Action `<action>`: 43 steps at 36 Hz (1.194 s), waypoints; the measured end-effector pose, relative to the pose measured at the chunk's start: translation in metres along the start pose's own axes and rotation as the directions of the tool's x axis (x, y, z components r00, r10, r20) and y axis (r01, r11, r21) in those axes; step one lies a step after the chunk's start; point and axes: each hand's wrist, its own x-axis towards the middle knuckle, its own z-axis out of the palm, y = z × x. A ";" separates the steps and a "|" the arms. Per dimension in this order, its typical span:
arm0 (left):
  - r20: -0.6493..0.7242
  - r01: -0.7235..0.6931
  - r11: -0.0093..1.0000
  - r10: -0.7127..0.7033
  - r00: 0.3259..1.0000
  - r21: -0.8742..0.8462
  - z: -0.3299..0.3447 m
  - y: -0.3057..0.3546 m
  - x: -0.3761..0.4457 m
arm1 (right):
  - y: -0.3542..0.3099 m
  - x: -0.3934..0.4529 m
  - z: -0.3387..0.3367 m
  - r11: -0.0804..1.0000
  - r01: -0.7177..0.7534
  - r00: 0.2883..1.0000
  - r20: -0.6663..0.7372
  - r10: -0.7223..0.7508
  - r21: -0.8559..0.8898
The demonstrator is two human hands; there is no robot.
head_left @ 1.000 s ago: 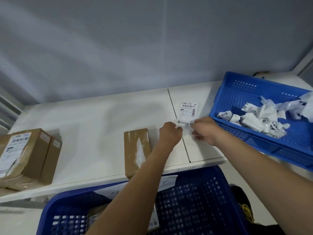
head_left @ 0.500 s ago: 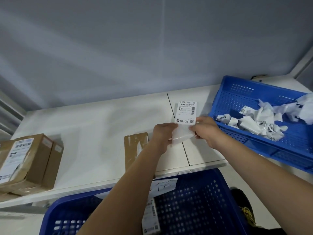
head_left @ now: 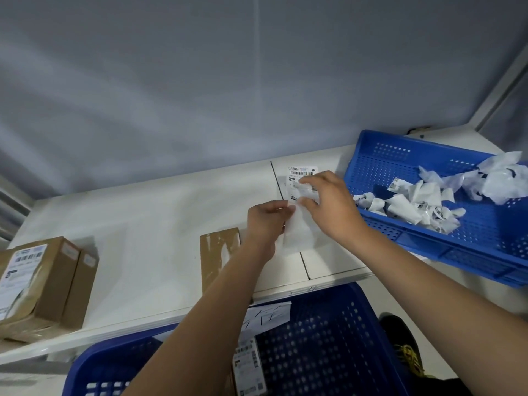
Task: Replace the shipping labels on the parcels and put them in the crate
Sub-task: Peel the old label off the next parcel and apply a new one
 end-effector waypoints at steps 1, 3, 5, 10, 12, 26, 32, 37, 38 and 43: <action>0.009 -0.019 1.000 0.019 1.000 0.002 0.001 0.000 -0.001 | -0.001 0.001 -0.002 1.000 0.016 0.999 0.032 -0.016 -0.002; 0.032 -0.050 0.998 0.050 0.998 0.030 0.001 0.000 -0.004 | -0.002 0.001 -0.006 1.000 0.016 0.997 0.079 -0.015 -0.006; 0.049 -0.076 0.995 0.074 0.996 0.056 0.001 -0.002 -0.006 | -0.002 0.002 -0.009 1.000 -0.018 0.994 0.109 0.016 0.020; 0.080 -0.059 0.997 0.056 0.995 0.038 0.001 -0.005 -0.008 | 0.003 0.002 -0.011 0.992 -0.091 0.990 0.119 0.081 0.082; 0.102 -0.075 0.995 0.068 0.992 0.061 0.000 -0.005 -0.009 | 0.003 0.002 -0.012 0.991 -0.095 0.989 0.120 0.083 0.097; 0.123 -0.071 0.996 0.064 0.990 0.050 0.007 -0.005 -0.011 | 0.003 0.005 -0.011 0.993 -0.037 0.990 0.137 0.022 0.110; 0.079 -0.034 0.998 0.030 0.996 0.053 0.008 -0.005 -0.011 | 0.007 0.007 -0.012 0.991 -0.031 0.992 0.125 0.015 0.131; 0.035 -0.019 0.998 0.017 0.999 0.058 0.007 -0.006 -0.010 | 0.010 0.011 -0.013 0.998 -0.054 0.995 0.081 0.051 0.029; 0.027 -0.009 0.999 0.008 1.000 0.051 0.006 -0.006 -0.009 | 0.010 0.011 -0.014 0.997 -0.073 0.996 0.051 0.072 0.012; 0.030 0.028 0.999 -0.029 0.999 0.023 0.005 -0.003 -0.008 | 0.007 0.012 -0.021 0.978 -0.167 0.976 -0.117 0.182 0.127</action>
